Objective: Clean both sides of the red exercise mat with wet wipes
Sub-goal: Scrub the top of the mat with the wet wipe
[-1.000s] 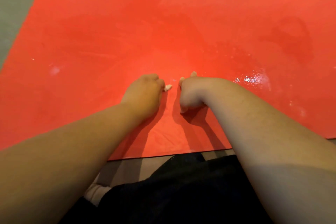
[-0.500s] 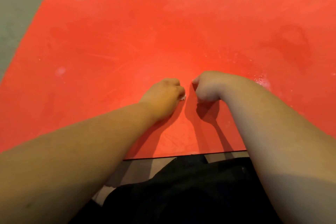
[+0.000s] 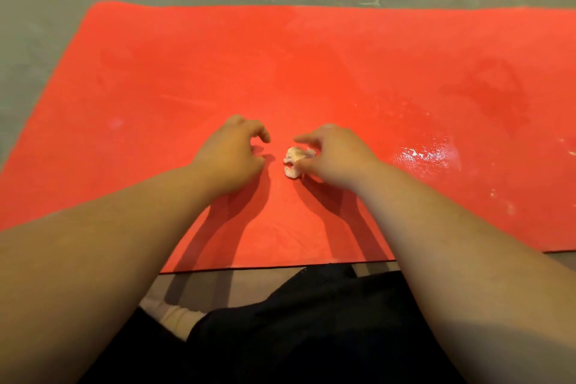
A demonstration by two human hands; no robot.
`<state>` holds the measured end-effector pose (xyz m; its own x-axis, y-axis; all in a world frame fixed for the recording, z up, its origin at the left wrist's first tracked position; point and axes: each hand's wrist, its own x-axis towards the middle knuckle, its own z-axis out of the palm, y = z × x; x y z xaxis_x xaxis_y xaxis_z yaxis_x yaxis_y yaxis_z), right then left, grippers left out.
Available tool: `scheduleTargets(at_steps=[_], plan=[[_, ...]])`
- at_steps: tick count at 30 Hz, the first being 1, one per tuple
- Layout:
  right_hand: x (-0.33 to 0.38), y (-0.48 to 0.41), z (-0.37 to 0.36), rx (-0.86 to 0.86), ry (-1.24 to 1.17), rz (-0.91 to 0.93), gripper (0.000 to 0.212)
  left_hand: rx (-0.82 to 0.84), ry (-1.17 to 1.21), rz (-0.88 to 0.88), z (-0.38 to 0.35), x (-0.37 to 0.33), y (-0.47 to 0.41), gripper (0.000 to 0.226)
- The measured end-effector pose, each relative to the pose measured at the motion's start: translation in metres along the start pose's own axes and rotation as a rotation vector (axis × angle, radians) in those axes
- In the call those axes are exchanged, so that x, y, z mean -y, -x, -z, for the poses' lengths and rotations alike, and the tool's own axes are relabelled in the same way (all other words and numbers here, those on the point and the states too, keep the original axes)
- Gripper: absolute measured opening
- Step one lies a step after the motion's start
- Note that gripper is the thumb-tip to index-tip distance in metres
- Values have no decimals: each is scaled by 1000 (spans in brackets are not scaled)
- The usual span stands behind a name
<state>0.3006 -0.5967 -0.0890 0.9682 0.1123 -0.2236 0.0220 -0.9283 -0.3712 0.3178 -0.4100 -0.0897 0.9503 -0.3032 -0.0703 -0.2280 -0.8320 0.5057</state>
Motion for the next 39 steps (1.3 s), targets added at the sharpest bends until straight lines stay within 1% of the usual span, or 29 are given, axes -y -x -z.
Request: scheduleTargets(at_steps=[1,3,4,5,7,8,10,12,13,14,15,17,19,20,21,22,23,24,26,27,28,29,30,32,33,34,35,36,39], plan=[[8,0,-9,21,59,64,41,67,-126,76,3,10,2,50],[24,1,-24,-2,140,133,30,304,-335,208,6,25,11,97],[30,2,-28,-30,152,147,27,387,-373,242,5,30,15,109],[33,4,-31,-37,161,159,25,428,-373,261,2,31,19,113],[26,8,-30,2,189,172,22,442,-365,271,-1,31,20,113],[15,10,-26,12,219,143,21,448,-368,271,-1,29,20,112],[-17,15,-11,-50,270,-36,22,453,-366,268,-2,27,20,112],[-48,18,4,-141,246,-272,20,450,-359,265,-2,29,20,111],[-53,19,6,-146,203,-345,19,444,-356,263,-2,29,20,112],[-47,20,4,-141,153,-357,18,440,-355,260,-1,29,20,112],[-33,20,-3,-130,111,-326,19,443,-356,259,0,28,21,113],[6,26,-24,-61,75,-174,22,449,-356,252,0,28,20,114],[40,41,-43,21,110,45,24,455,-364,246,0,30,19,115],[46,44,-46,36,145,124,25,457,-369,243,1,31,20,115],[42,44,-44,33,176,145,25,460,-368,242,1,31,21,115],[30,41,-37,21,217,103,24,463,-366,240,1,31,21,114],[12,35,-29,-5,247,17,24,463,-367,238,0,31,21,114],[-8,28,-18,-46,263,-108,23,462,-368,237,0,32,21,114],[-43,23,2,-162,209,-363,21,465,-369,240,-1,32,20,116],[-48,23,5,-198,164,-425,20,471,-373,242,0,32,19,117],[-43,24,2,-214,142,-409,20,480,-378,243,0,30,19,118],[-32,26,-4,-197,131,-350,20,490,-381,246,0,29,18,119],[-17,31,-12,-150,115,-266,21,494,-383,251,0,28,18,120],[13,44,-26,3,110,-72,22,488,-394,259,-2,26,18,120],[18,49,-29,78,128,6,22,478,-401,261,-2,23,20,120],[16,48,-27,113,155,45,21,470,-410,257,-2,19,22,118],[5,45,-19,112,188,25,19,465,-420,237,-4,12,24,115],[-12,39,-11,80,227,-38,18,467,-427,202,-6,5,25,112],[-68,32,20,-79,328,-338,19,523,-430,113,-17,-19,27,112]])
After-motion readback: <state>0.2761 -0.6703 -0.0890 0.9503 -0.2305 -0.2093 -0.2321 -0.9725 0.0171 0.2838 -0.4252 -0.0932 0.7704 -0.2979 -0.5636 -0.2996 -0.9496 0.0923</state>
